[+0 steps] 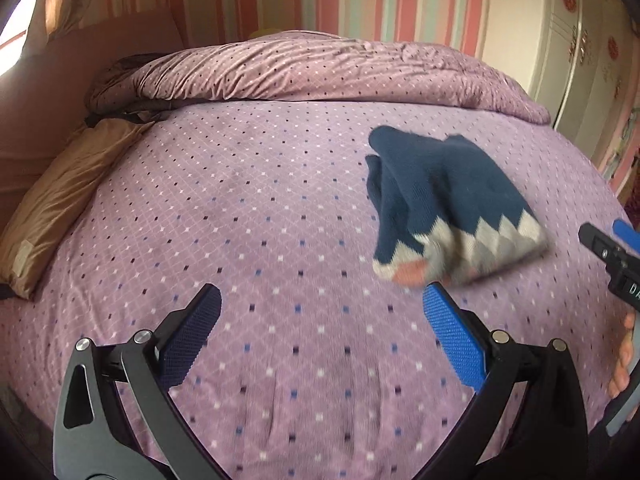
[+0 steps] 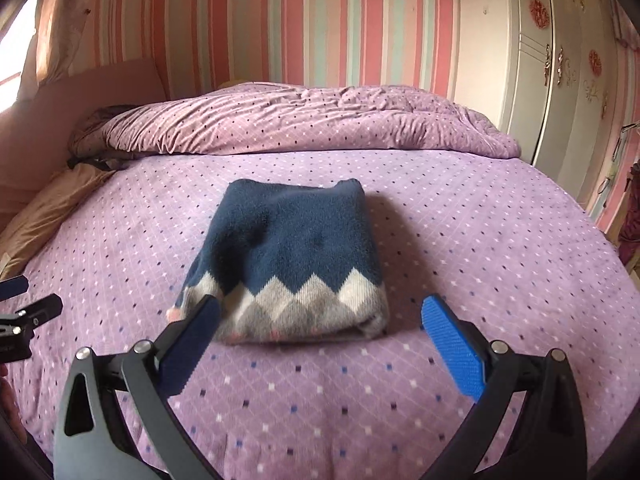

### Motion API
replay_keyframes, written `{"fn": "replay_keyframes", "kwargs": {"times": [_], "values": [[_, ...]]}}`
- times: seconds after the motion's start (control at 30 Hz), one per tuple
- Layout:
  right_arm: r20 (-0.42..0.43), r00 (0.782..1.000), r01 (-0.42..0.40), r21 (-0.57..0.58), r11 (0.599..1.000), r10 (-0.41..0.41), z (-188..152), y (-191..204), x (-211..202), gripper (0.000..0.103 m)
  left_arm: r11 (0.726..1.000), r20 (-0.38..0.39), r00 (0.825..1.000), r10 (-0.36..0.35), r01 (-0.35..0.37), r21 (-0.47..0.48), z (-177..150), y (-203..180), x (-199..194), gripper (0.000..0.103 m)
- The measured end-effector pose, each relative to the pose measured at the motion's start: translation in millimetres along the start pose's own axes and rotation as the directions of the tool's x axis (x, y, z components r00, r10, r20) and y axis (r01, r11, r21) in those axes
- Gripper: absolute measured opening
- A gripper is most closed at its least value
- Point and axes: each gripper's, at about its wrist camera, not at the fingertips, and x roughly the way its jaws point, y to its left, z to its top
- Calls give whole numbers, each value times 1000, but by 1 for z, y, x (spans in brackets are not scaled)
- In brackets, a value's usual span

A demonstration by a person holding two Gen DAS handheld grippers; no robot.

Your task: Fold small clothes

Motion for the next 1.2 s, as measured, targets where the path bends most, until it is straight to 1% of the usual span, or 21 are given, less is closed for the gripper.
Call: {"fn": "replay_keyframes", "kwargs": {"times": [0.1, 0.2, 0.3, 0.37, 0.47, 0.57, 0.63, 0.73, 0.87, 0.93, 1.03, 1.2], "values": [[0, 1000, 10, 12, 1000, -10, -6, 0, -16, 101, 1000, 36, 999, 11, -11, 7, -6, -3, -19, 100], [-6, 1000, 10, 18, 1000, -10, -15, 1, -26, 101, 1000, 44, 999, 3, -2, -29, -10, -3, -32, 100], [-10, 1000, 10, 13, 1000, -10, -25, 2, -36, 101, 999, 37, 999, 10, -9, -40, -14, -3, -39, 100], [-9, 1000, 11, 7, 1000, -11, -32, 2, -46, 101, 998, 37, 999, 34, -32, -49, -19, -3, -47, 100], [-9, 1000, 8, -9, 1000, -8, -40, 3, -59, 101, 997, 15, 998, 57, -56, -60, -26, -3, -54, 100], [-9, 1000, 10, -14, 1000, -11, -46, 4, -72, 101, 997, -1, 999, 45, -45, -60, -34, -3, -66, 100], [-14, 1000, 3, -4, 1000, -3, -49, 2, -80, 101, 998, 3, 999, 52, -52, -46, -37, -4, -75, 100], [-13, 1000, 4, 0, 1000, -4, -50, 2, -93, 101, 997, 11, 997, 70, -70, -42, -43, -7, -90, 100], [2, 1000, 7, -5, 1000, -7, -47, 4, -110, 101, 997, -12, 999, 35, -36, -72, -44, -2, -105, 100], [6, 1000, 2, -3, 1000, -2, -44, 4, -118, 101, 997, -16, 1000, 26, -27, -72, -43, -2, -111, 100], [19, 1000, 7, -5, 1000, -7, -38, 6, -128, 101, 998, 9, 1000, 22, -21, -64, -38, -2, -124, 100], [39, 999, 3, -6, 1000, -3, -28, 10, -133, 101, 999, 76, 997, 19, -16, -47, -22, -4, -140, 100]]}}
